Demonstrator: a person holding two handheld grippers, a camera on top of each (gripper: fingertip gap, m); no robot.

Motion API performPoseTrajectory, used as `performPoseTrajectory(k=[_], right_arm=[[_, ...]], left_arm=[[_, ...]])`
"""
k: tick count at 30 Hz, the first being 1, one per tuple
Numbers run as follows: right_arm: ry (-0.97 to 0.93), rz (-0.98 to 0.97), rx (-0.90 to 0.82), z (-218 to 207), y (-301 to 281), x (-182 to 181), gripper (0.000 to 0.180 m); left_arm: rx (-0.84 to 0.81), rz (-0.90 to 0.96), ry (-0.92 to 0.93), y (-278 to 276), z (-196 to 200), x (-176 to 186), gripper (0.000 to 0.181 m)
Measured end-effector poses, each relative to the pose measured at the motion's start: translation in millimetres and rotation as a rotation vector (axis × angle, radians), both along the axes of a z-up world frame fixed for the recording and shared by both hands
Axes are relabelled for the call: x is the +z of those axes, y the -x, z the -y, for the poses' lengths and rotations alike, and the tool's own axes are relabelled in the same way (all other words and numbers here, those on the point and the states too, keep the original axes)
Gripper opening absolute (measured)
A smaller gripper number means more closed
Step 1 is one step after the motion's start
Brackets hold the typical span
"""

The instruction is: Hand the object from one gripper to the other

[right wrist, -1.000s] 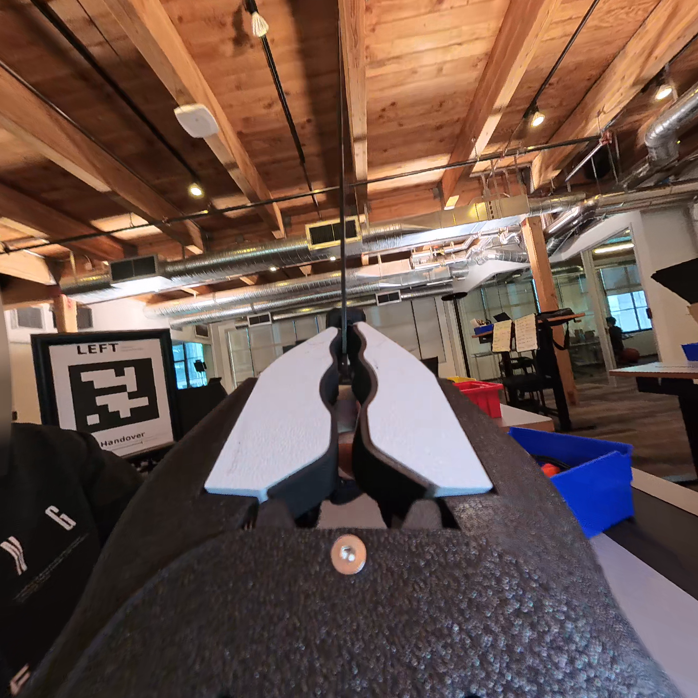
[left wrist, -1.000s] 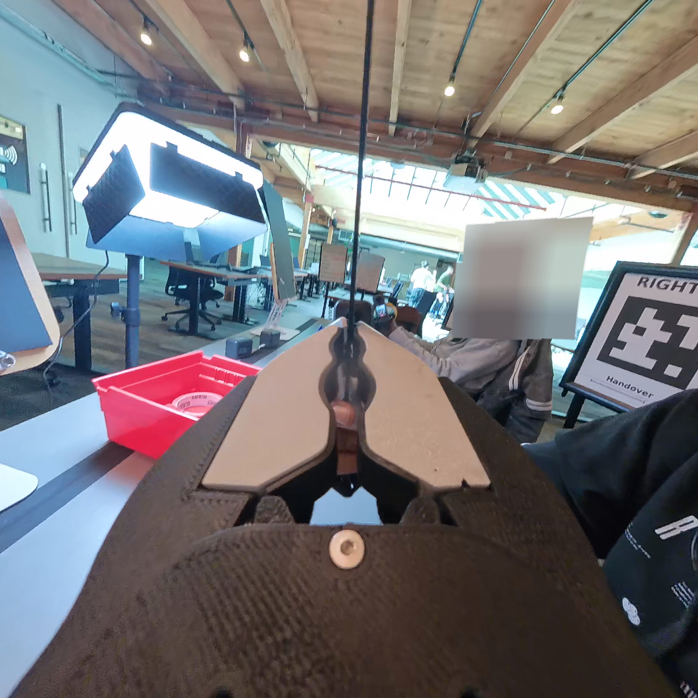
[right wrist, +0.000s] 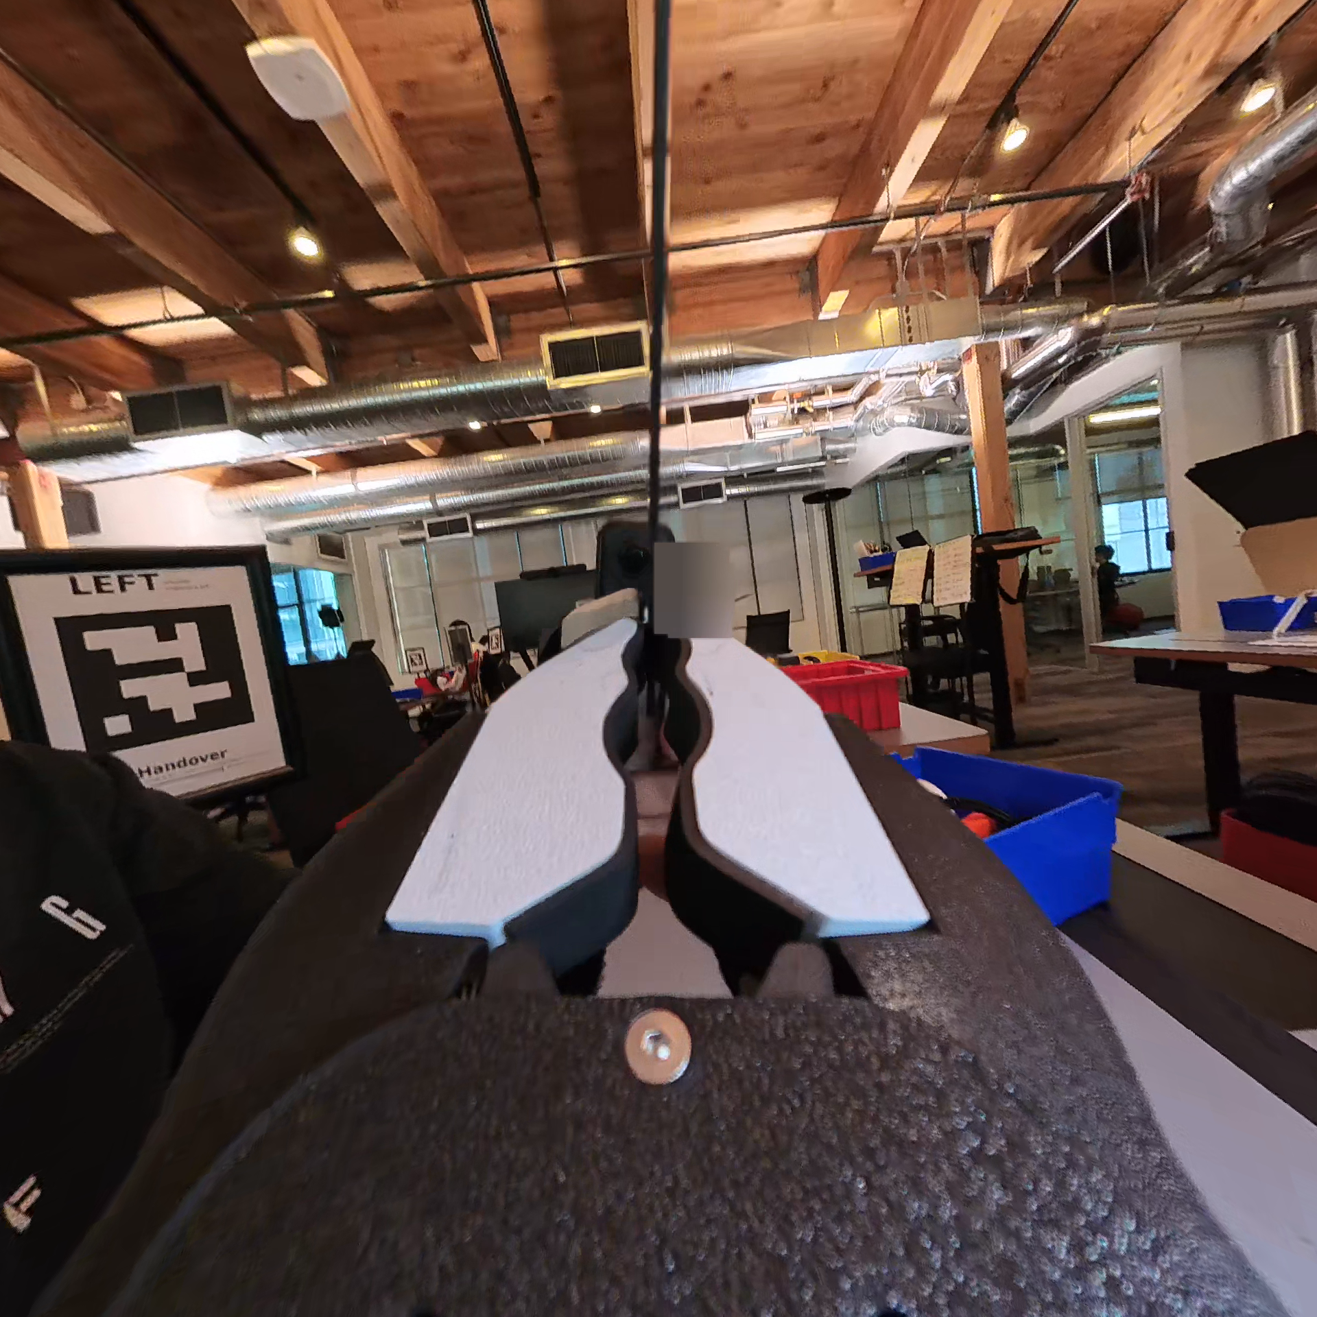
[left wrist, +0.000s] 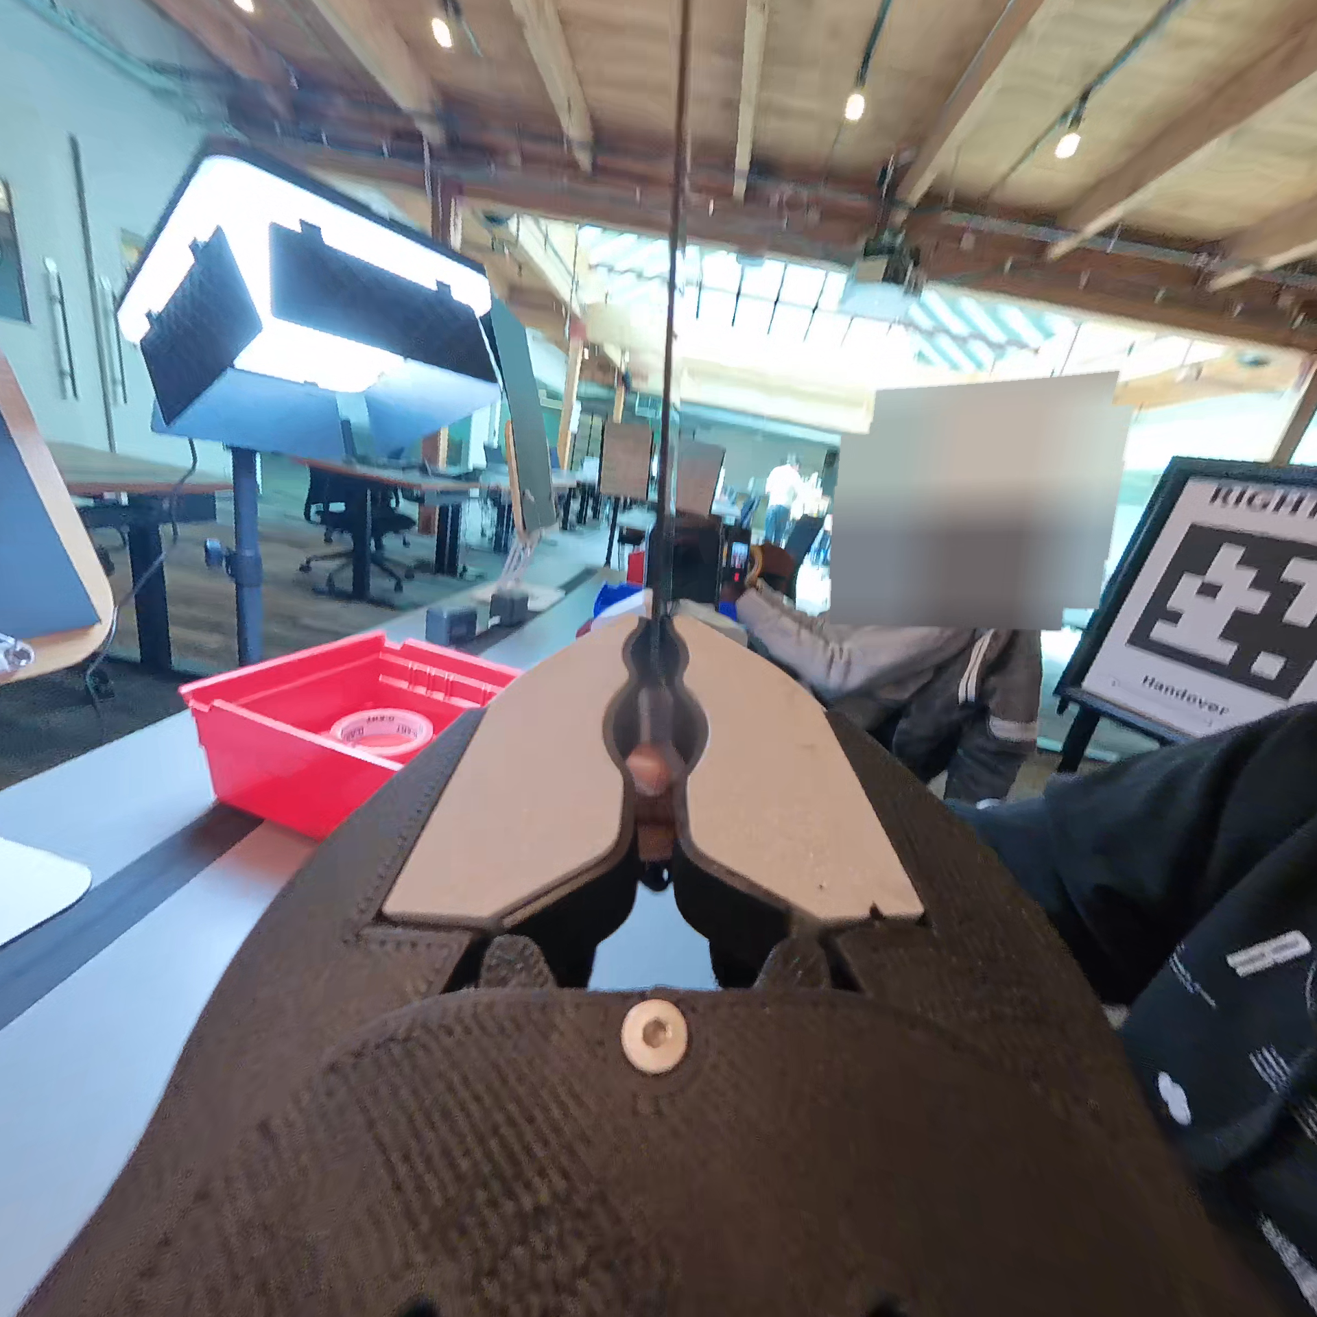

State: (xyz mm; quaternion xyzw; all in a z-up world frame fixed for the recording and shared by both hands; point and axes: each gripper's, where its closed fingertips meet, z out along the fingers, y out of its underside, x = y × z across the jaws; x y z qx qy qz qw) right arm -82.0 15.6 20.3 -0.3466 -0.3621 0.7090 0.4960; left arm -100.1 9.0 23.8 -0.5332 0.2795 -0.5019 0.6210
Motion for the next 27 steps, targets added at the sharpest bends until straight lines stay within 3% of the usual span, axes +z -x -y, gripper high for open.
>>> performPoseTrajectory(k=[4,7,12,16,20,27], right_arm=[[0.074,-0.107,0.018,1,-3,8,0.002],[0.082,-0.094,0.014,2,3,3,0.002],[0.039,-0.025,-0.001,3,5,2,0.004],[0.023,-0.033,-0.026,-3,-8,12,0.018],[0.021,-0.051,-0.029,-6,-15,15,0.003],[0.035,-0.12,-0.022,-1,-16,21,0.002]], left_arm=[[-0.017,0.068,-0.009,-10,0,-1,0.021],[0.016,0.074,-0.031,-13,-2,-1,0.004],[0.016,0.012,-0.026,-10,0,-2,0.003],[-0.015,-0.005,-0.009,-6,4,-1,0.002],[-0.024,-0.041,0.02,-7,3,-6,0.002],[-0.027,0.087,0.004,-5,2,4,0.006]])
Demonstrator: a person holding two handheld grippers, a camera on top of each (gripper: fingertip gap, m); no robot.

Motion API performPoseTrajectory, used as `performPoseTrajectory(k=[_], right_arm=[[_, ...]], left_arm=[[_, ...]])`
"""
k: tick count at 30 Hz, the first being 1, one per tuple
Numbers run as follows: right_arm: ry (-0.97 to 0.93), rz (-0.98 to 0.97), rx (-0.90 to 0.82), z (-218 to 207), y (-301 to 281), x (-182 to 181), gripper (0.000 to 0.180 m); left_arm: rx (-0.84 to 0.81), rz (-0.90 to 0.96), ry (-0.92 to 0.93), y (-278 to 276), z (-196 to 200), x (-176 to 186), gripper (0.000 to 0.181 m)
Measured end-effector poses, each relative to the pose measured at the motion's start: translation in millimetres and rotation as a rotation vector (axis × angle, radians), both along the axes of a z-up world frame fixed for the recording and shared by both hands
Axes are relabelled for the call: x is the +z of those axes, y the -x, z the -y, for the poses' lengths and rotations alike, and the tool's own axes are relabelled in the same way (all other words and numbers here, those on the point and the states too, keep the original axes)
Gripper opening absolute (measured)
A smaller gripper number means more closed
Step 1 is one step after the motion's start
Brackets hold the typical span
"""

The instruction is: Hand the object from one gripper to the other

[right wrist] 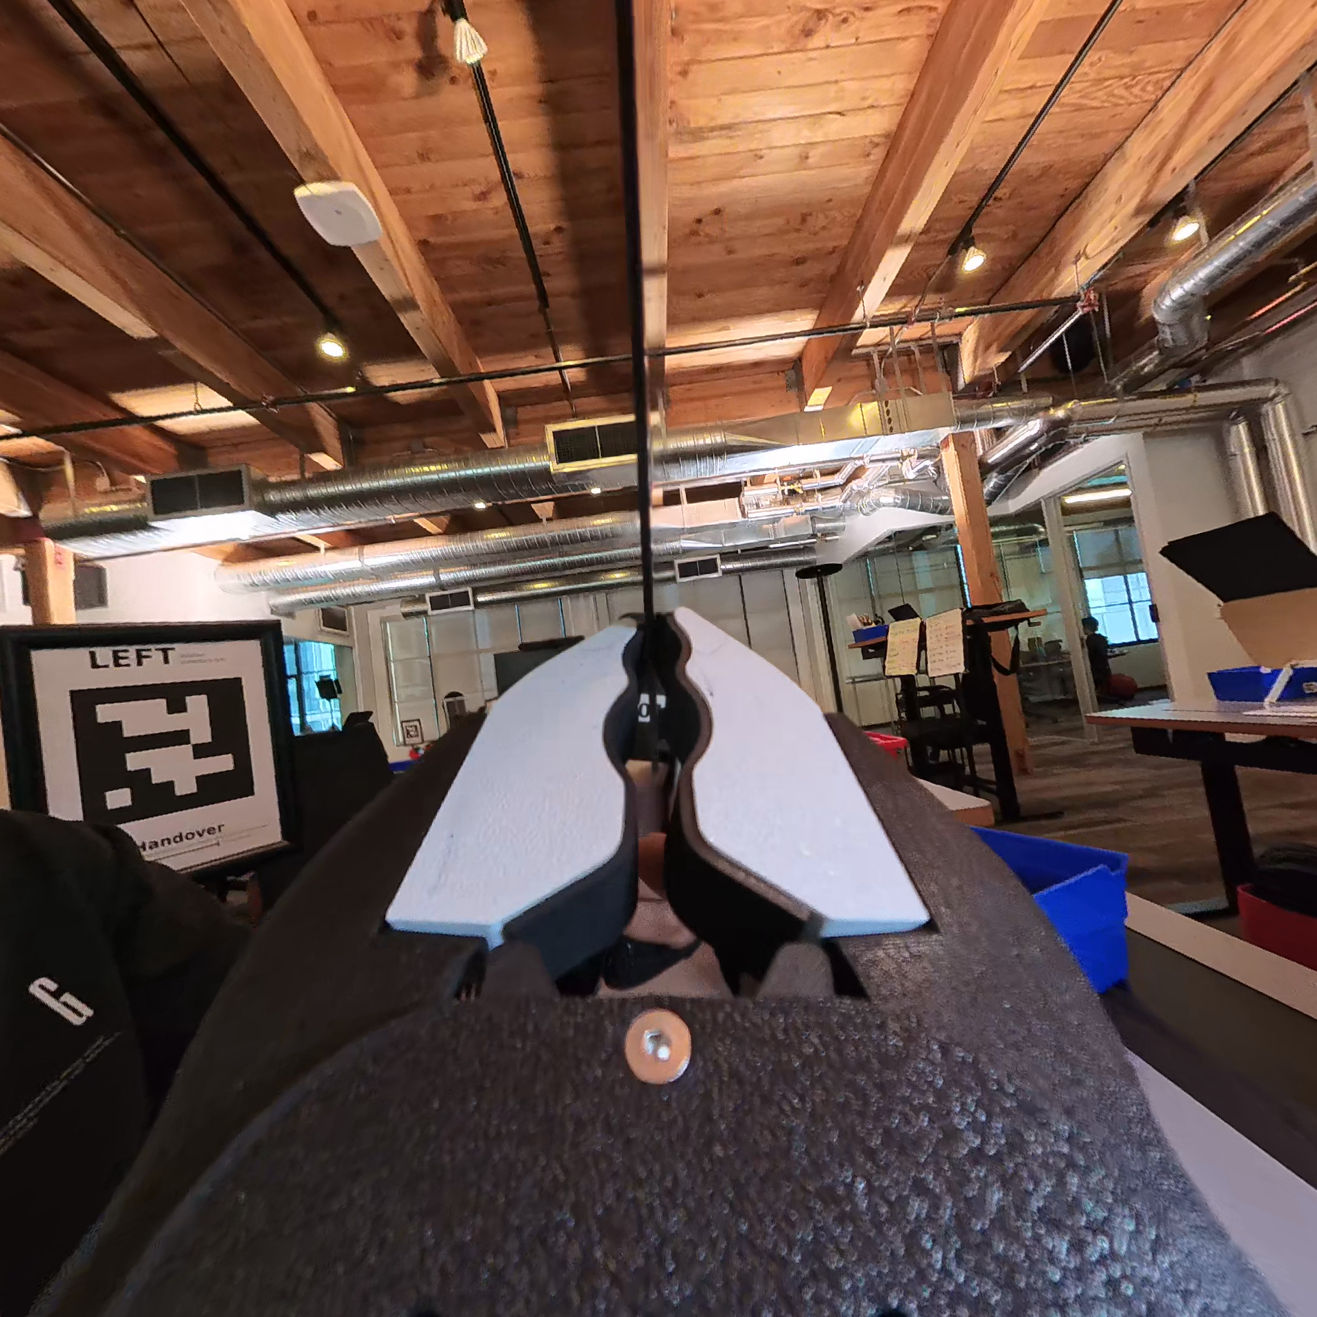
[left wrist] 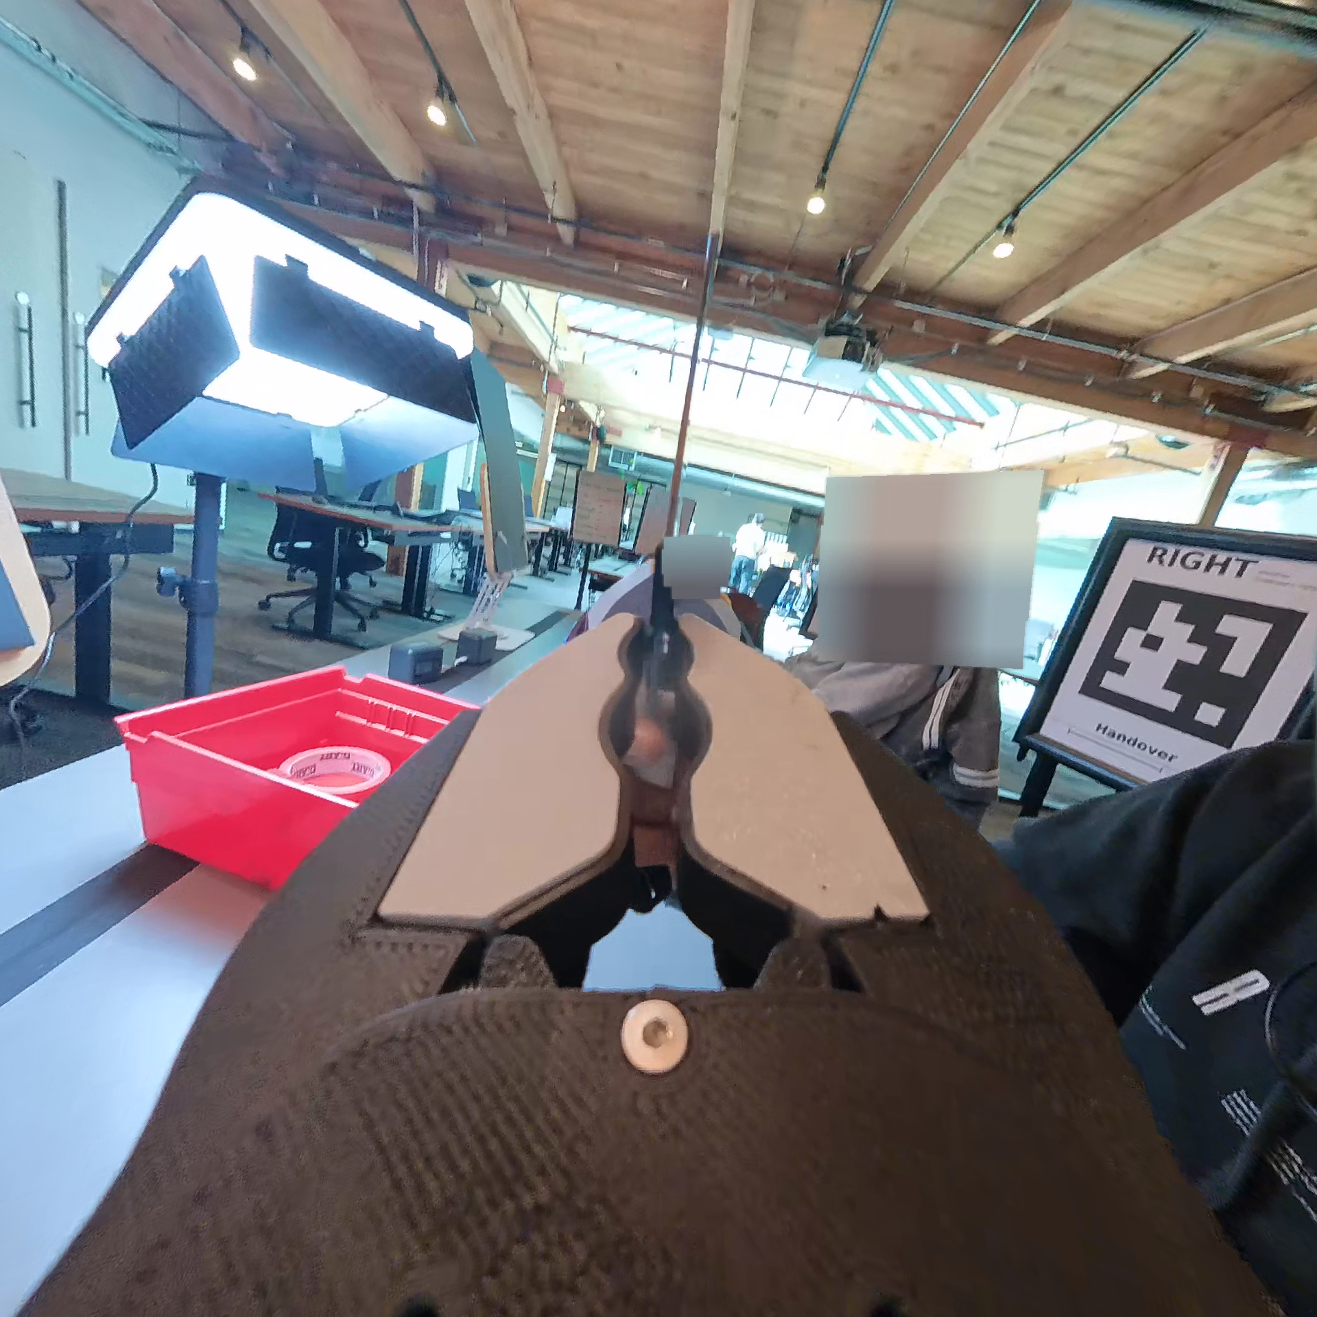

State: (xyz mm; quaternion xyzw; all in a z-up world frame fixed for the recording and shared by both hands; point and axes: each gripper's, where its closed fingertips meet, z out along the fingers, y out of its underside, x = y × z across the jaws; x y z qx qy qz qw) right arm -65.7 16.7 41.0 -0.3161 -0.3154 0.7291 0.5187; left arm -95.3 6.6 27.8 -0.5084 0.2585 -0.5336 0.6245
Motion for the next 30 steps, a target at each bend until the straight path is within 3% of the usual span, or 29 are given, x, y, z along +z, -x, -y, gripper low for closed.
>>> performPoseTrajectory(k=[4,6,9,18,21,27,30], right_arm=[[0.022,-0.031,-0.003,-1,-1,1,0.002],[0.03,-0.037,0.003,1,2,0,0.003],[0.046,-0.03,-0.007,0,7,-4,0.002],[0.032,0.035,-0.034,-9,1,-3,0.015],[0.03,0.013,-0.034,-9,-1,-2,0.003],[0.039,-0.018,-0.044,-7,-1,1,0.002],[0.073,-0.049,-0.039,-9,-4,3,0.002]], left_arm=[[0.007,0.01,-0.013,-4,0,0,0.021],[0.018,0.006,-0.023,-8,0,-1,0.02],[0.046,-0.02,-0.041,-8,-1,-3,0.002],[0.038,-0.022,-0.034,9,2,6,0.002],[0.031,-0.013,-0.021,9,0,5,0.002],[0.074,0.072,-0.053,15,-3,10,0.003],[0.067,0.114,-0.058,13,-3,10,0.017]])
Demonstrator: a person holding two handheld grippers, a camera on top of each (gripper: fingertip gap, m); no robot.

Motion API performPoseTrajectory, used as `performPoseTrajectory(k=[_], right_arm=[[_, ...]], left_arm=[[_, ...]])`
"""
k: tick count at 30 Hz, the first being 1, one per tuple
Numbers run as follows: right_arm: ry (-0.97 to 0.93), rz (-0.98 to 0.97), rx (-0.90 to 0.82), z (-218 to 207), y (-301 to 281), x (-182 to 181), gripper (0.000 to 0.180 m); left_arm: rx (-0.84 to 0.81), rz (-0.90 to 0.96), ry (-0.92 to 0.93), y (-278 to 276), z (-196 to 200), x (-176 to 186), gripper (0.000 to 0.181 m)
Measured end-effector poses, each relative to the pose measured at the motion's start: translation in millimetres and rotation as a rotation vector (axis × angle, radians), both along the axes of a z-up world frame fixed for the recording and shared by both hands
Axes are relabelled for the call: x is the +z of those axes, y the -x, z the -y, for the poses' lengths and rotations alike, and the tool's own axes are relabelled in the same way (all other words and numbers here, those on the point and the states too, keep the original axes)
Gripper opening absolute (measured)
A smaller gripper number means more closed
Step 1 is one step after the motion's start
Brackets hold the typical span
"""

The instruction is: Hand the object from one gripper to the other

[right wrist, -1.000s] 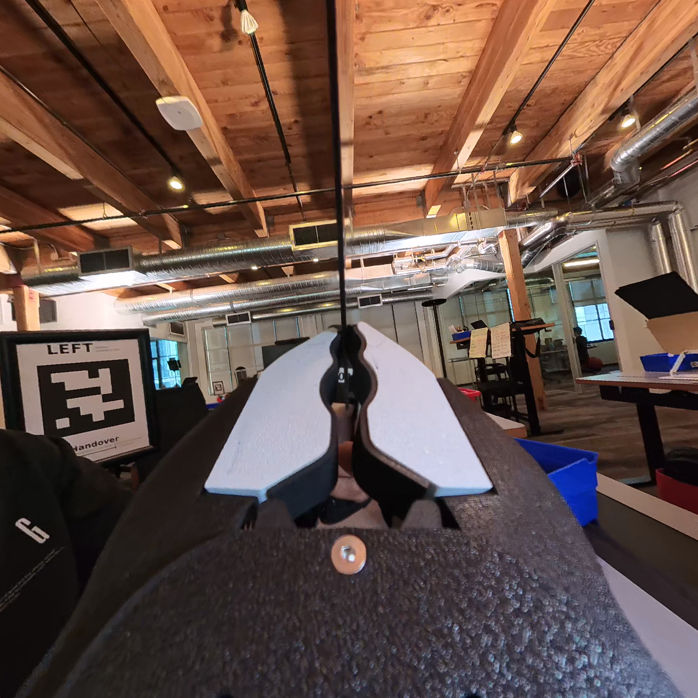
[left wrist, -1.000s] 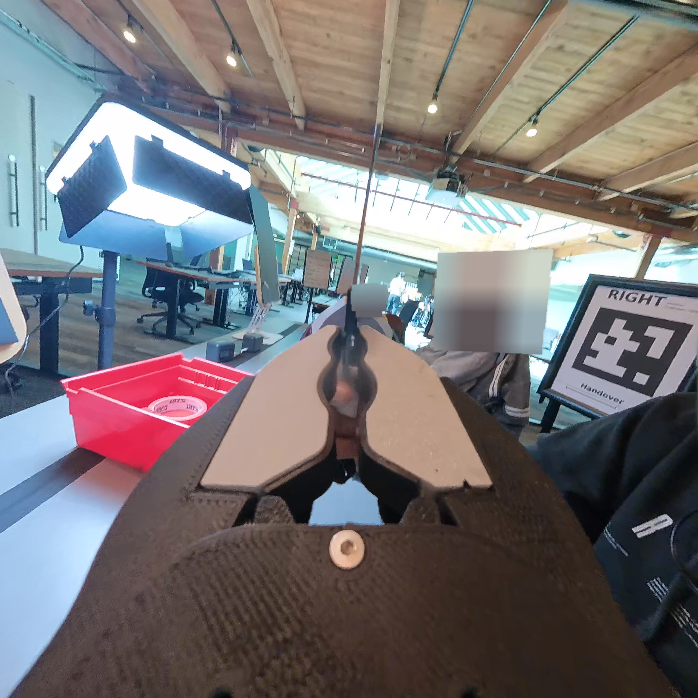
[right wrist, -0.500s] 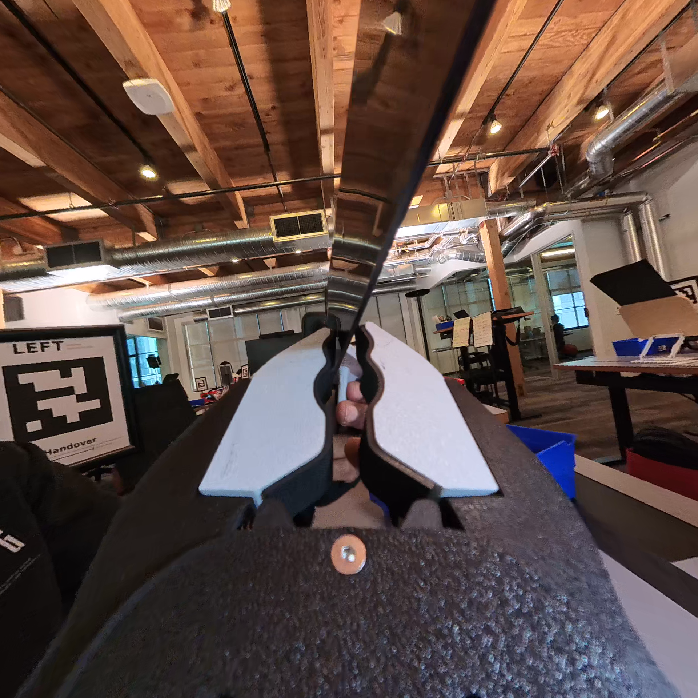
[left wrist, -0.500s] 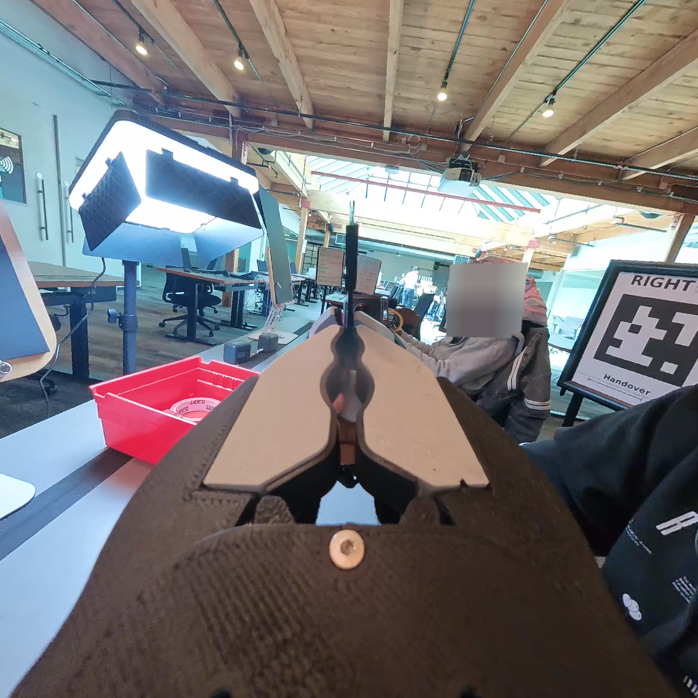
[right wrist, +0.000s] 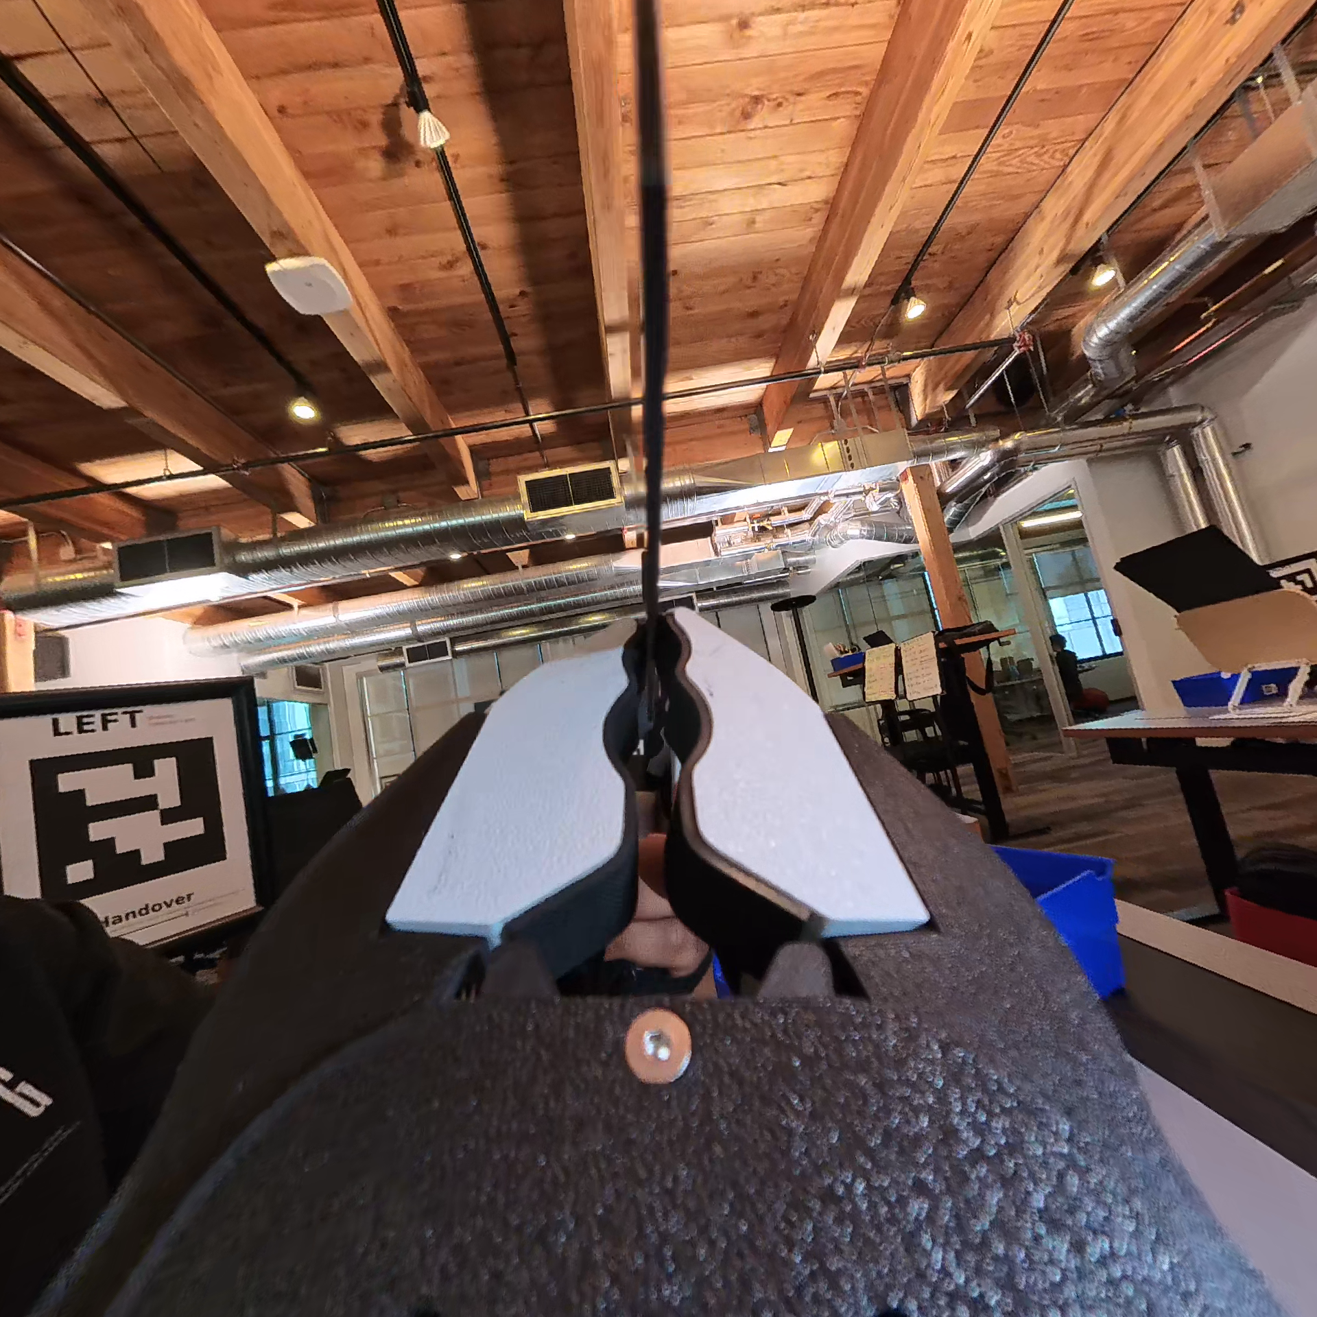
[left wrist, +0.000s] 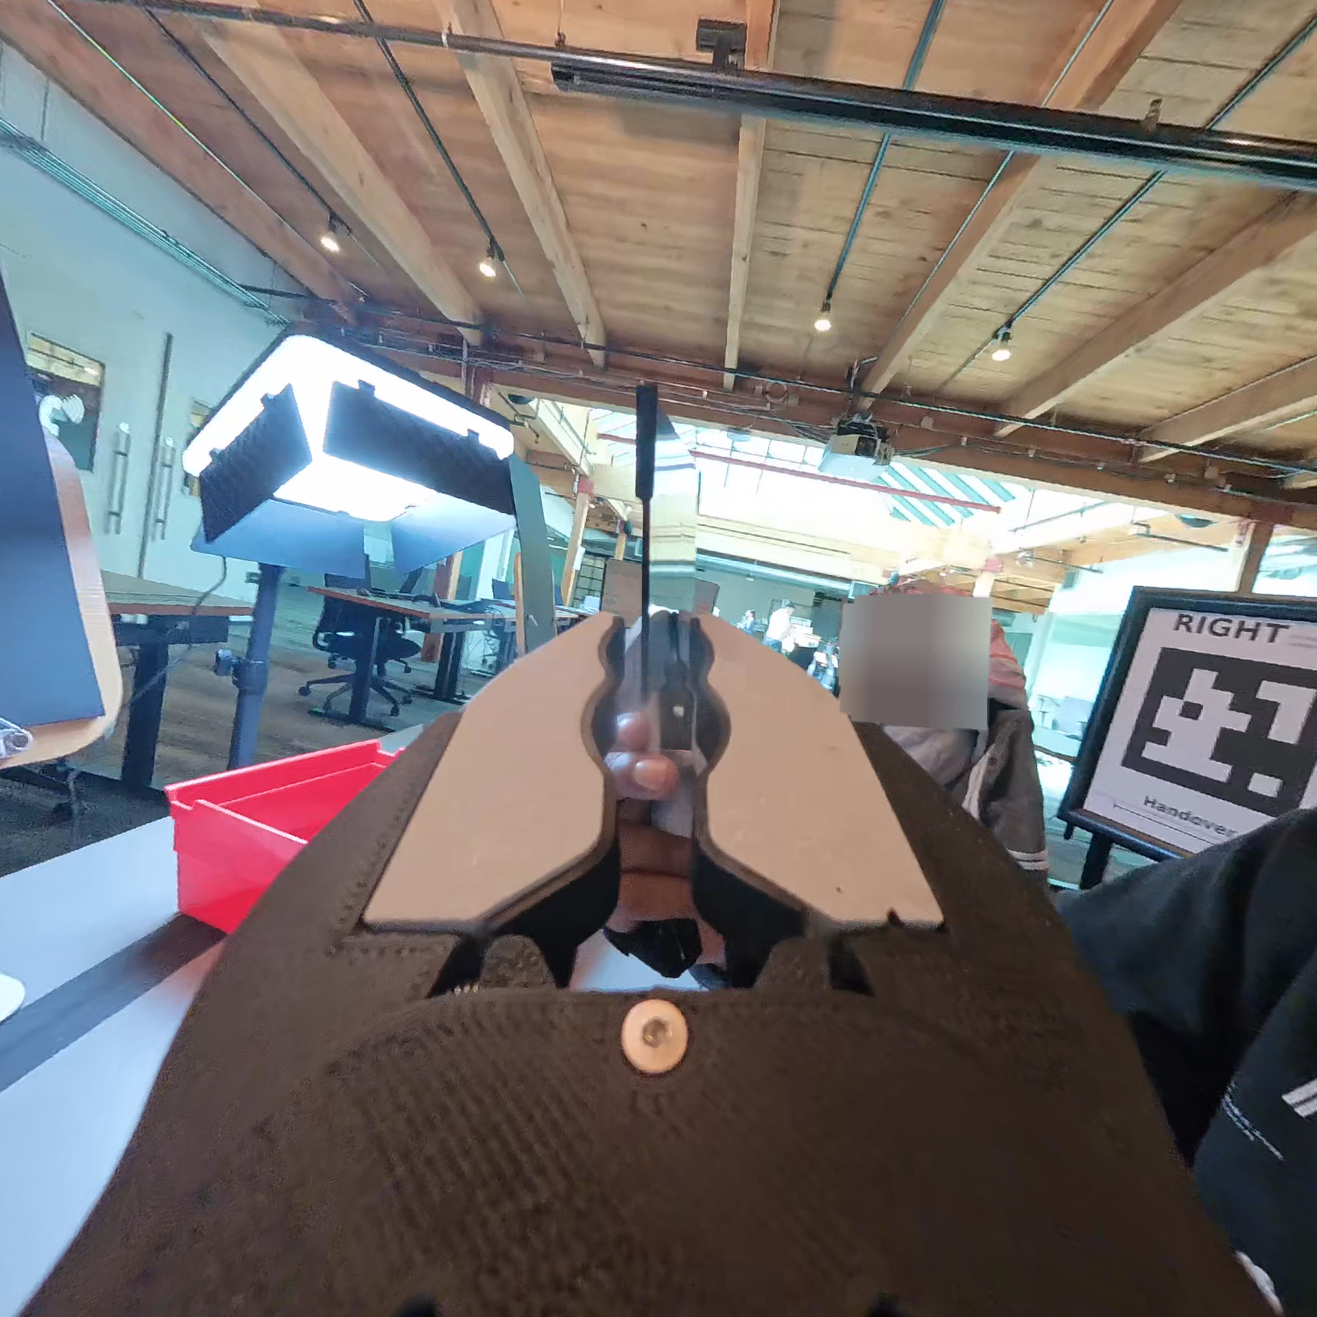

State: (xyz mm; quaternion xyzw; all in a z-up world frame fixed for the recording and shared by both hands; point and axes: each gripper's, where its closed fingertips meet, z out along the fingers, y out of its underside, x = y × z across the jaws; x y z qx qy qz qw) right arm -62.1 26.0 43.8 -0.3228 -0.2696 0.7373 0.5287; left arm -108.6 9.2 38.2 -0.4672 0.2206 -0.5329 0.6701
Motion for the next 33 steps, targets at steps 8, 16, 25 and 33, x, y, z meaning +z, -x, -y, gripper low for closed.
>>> performPoseTrajectory(k=[8,16,25,33], right_arm=[[0.05,-0.016,0.032,-1,5,-5,0.002],[0.035,0.015,0.015,-8,-1,-3,0.011],[0.059,-0.054,0.029,-2,0,-2,0.002],[0.082,-0.029,0.056,2,11,-9,0.002]], left_arm=[[0.026,-0.064,-0.004,-5,-1,-5,0.002],[-0.021,-0.043,0.015,13,3,5,0.001],[-0.047,0.142,0.015,22,-2,9,0.021],[-0.004,0.007,-0.009,6,0,0,0.002]])
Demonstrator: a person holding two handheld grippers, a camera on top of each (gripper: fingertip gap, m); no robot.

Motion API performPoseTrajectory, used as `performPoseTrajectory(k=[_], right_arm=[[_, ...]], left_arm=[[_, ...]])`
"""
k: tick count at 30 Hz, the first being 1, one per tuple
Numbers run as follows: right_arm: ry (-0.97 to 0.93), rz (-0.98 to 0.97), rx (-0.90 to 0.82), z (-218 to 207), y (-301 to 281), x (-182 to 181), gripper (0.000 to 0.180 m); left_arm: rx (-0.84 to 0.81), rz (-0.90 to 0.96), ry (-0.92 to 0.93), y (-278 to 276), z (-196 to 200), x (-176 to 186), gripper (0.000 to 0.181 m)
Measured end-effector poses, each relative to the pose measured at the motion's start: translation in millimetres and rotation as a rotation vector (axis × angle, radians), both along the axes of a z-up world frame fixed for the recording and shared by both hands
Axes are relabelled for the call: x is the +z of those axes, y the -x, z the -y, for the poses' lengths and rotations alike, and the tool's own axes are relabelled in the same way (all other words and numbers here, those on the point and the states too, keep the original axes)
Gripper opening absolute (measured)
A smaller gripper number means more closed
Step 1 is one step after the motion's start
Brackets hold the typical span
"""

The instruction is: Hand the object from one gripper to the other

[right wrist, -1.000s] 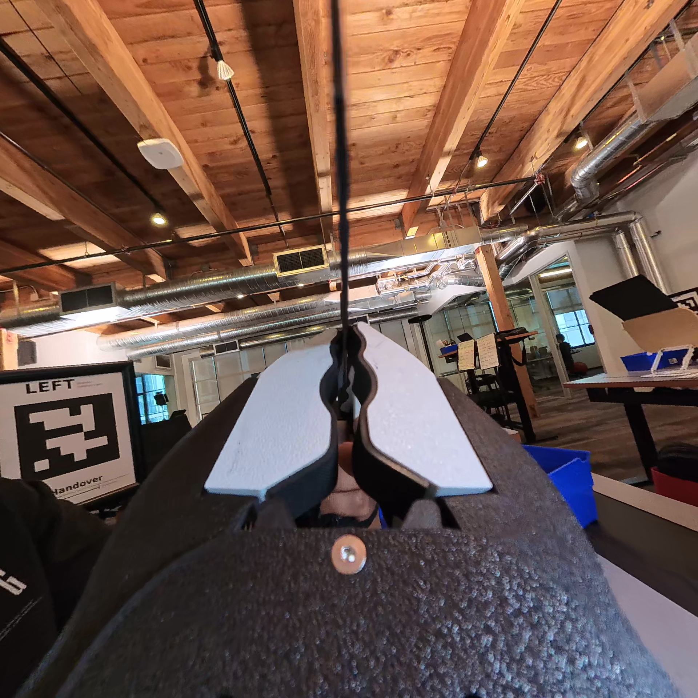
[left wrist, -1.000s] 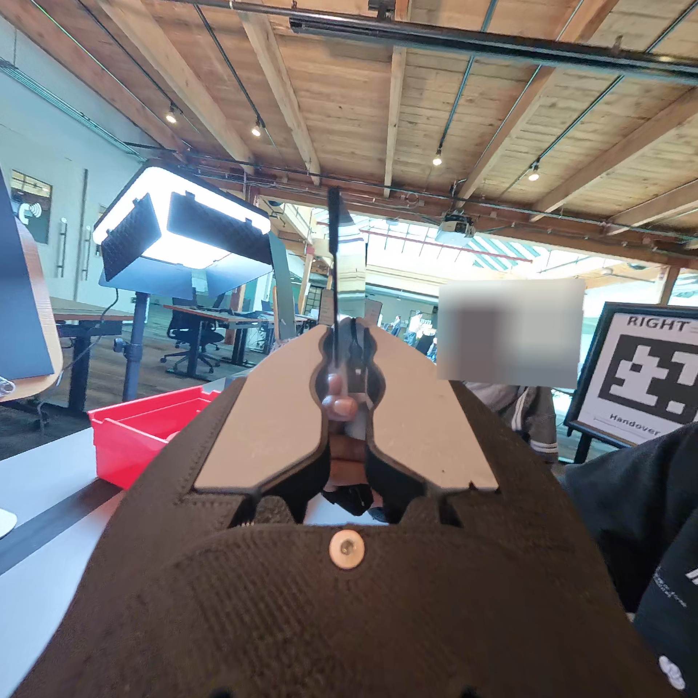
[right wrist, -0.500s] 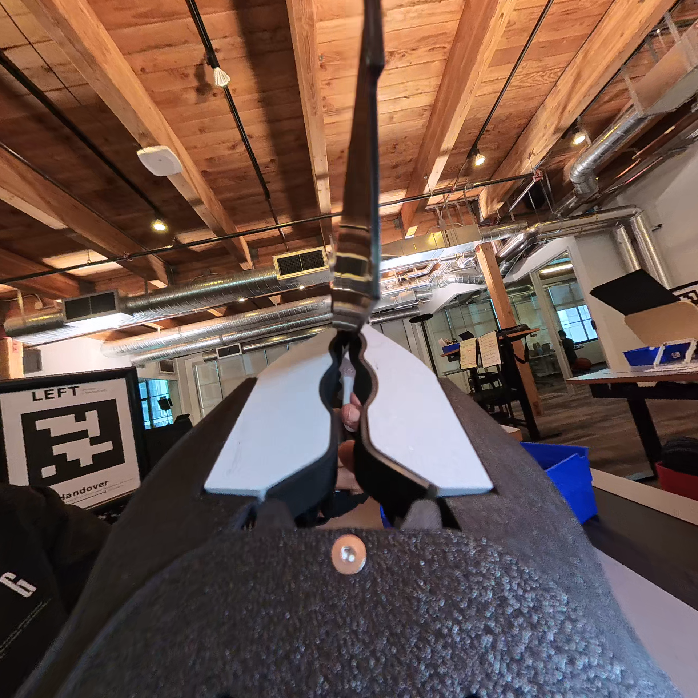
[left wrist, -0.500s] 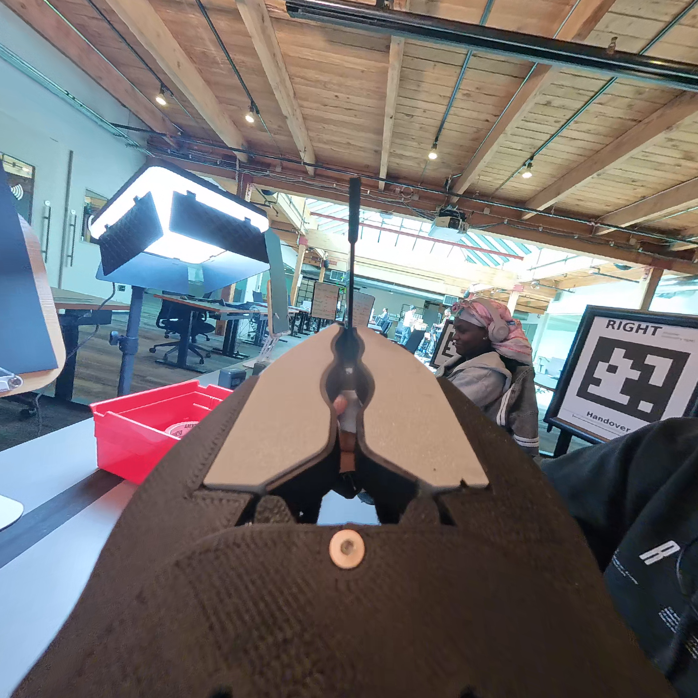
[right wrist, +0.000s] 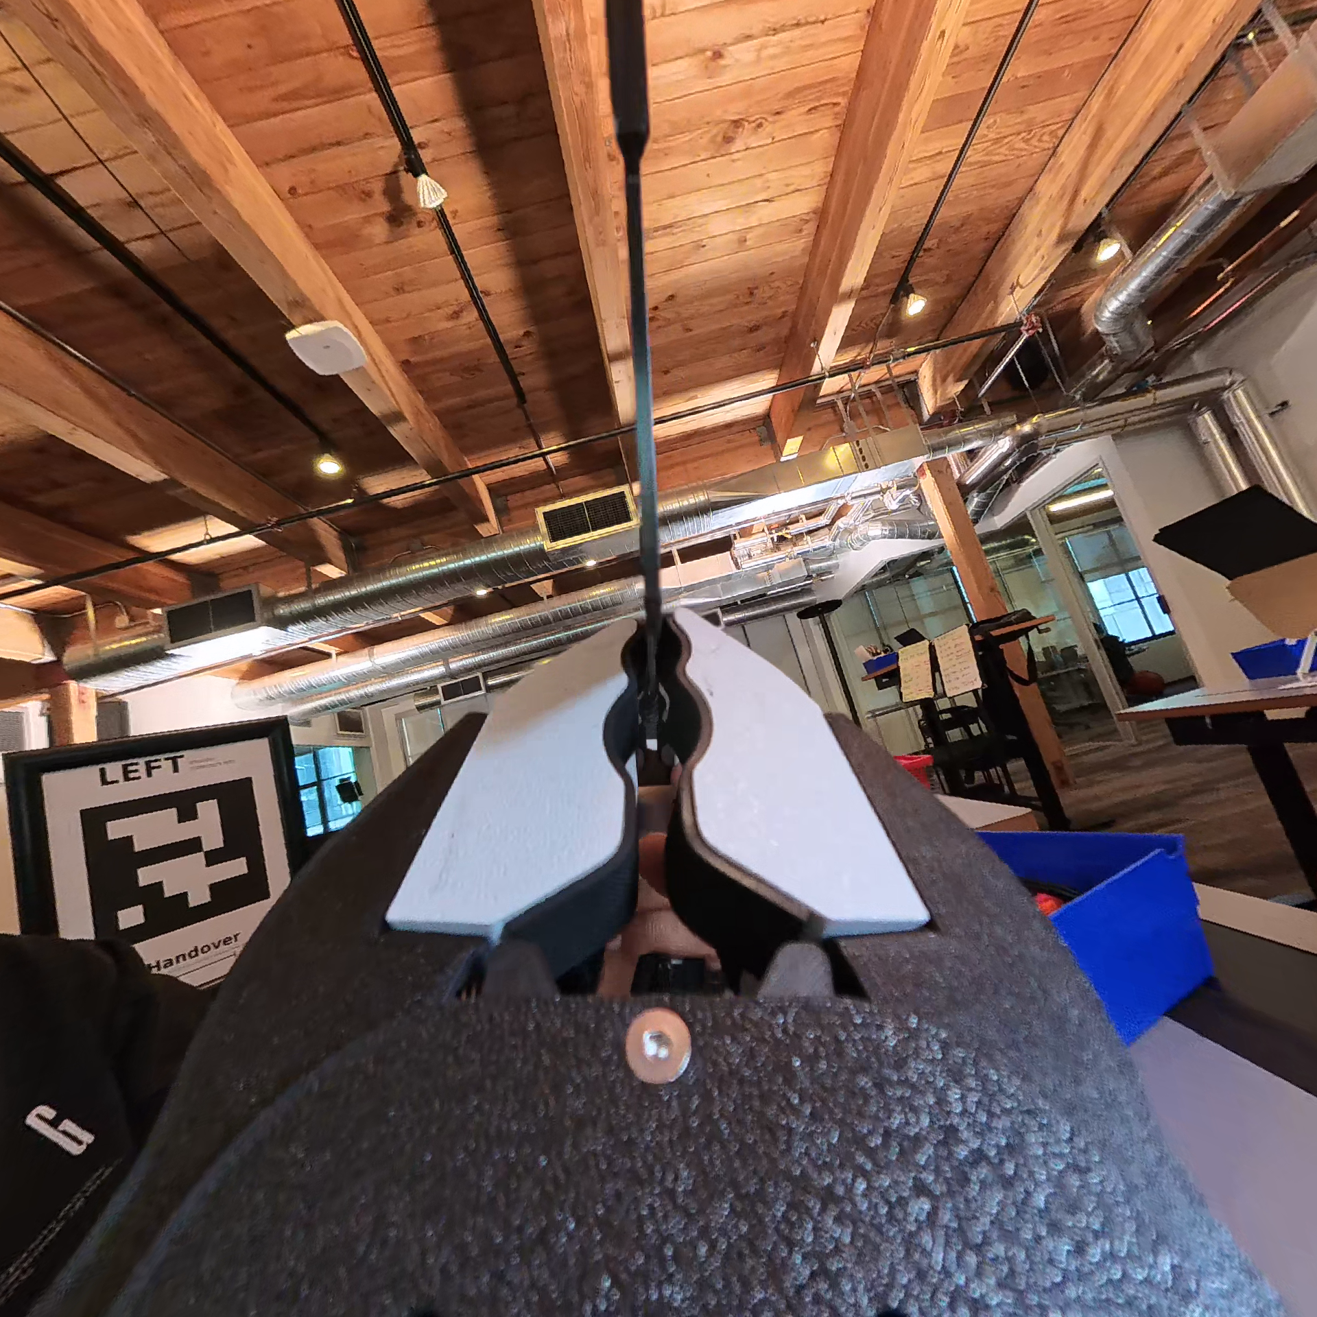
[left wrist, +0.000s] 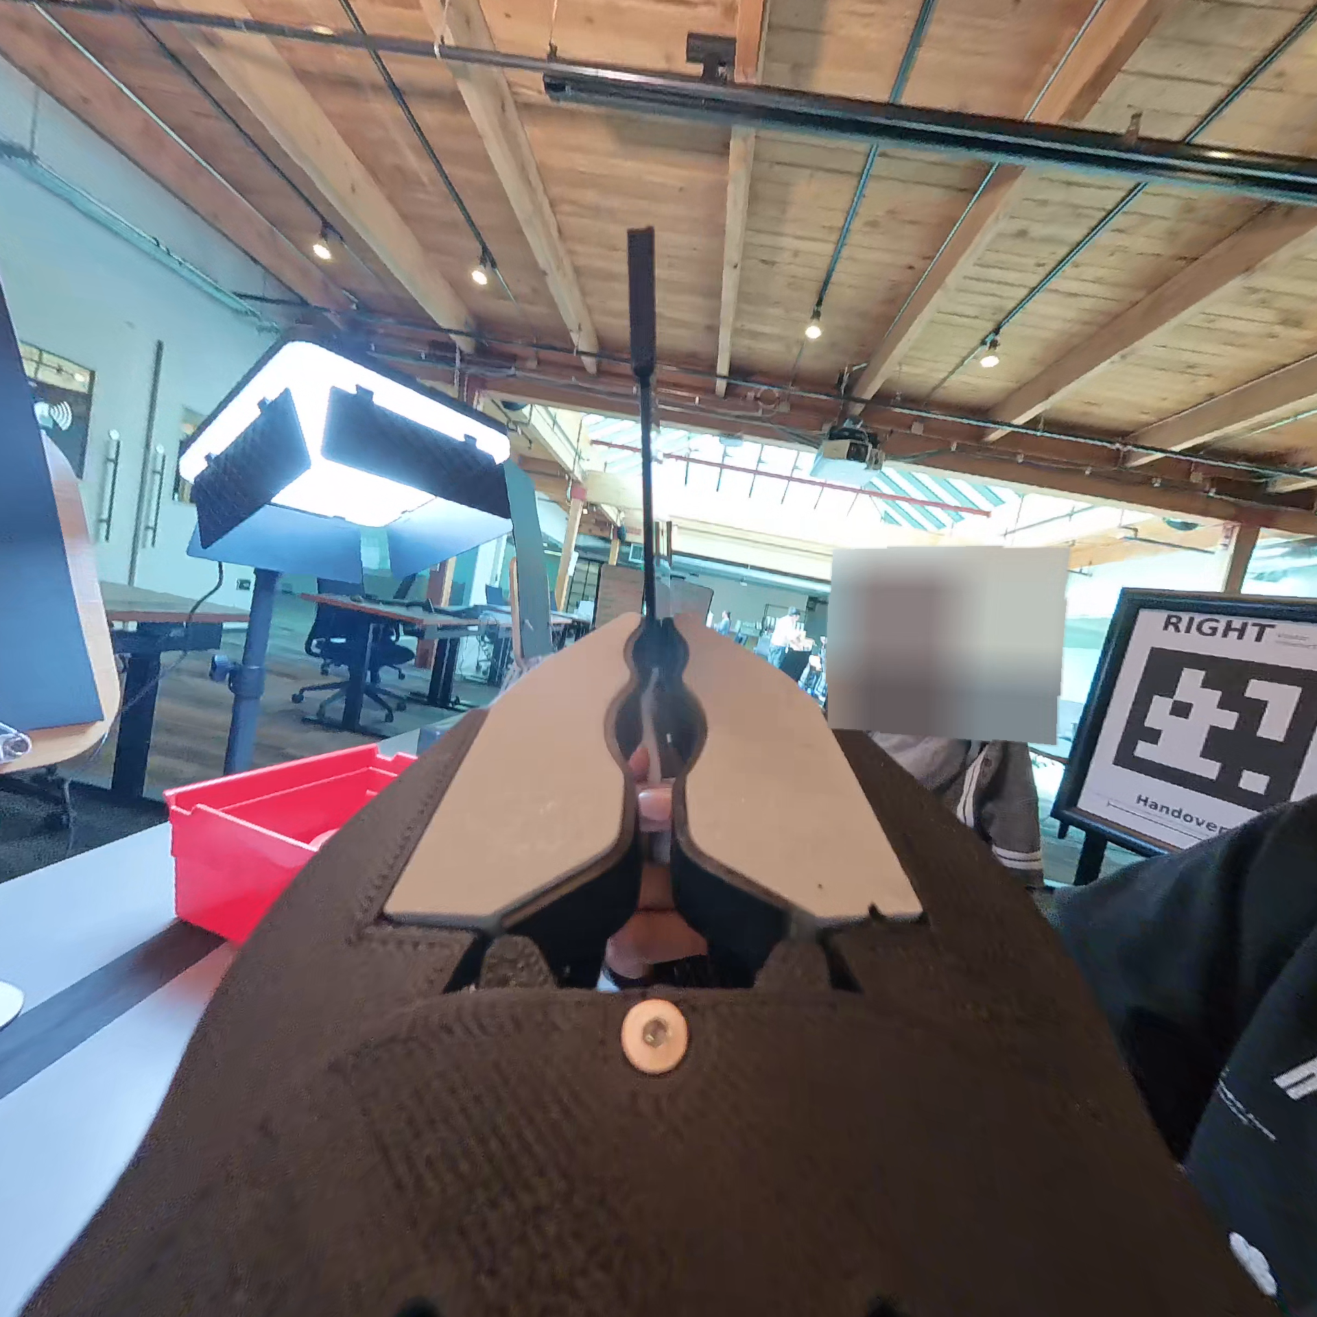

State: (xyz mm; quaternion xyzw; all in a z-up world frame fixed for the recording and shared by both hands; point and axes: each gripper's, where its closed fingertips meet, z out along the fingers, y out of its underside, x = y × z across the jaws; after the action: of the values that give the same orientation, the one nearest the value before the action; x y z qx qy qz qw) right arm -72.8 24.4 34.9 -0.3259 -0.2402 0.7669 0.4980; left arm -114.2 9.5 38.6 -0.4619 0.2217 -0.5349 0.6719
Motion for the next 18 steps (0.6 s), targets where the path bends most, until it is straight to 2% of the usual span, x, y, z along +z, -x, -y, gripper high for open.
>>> performPoseTrajectory(k=[3,6,8,9,11,18], right_arm=[[-0.022,0.024,-0.004,3,2,0,0.003],[-0.022,0.009,-0.021,-1,-3,3,0.016],[-0.015,-0.007,-0.042,-7,-9,5,0.017],[-0.01,-0.012,-0.056,-11,-12,5,0.016],[-0.01,-0.021,-0.06,-14,-17,5,0.002],[0.005,-0.044,-0.054,-11,-15,6,0.002]], left_arm=[[-0.017,-0.001,0.006,3,2,3,0.002],[-0.026,0.027,0.015,9,2,5,0.002],[-0.03,0.049,0.022,16,1,7,0.002],[-0.028,0.054,0.026,19,0,8,0.002],[-0.022,0.044,0.033,21,-2,6,0.002],[-0.009,0.11,0.027,19,-4,6,0.005]])
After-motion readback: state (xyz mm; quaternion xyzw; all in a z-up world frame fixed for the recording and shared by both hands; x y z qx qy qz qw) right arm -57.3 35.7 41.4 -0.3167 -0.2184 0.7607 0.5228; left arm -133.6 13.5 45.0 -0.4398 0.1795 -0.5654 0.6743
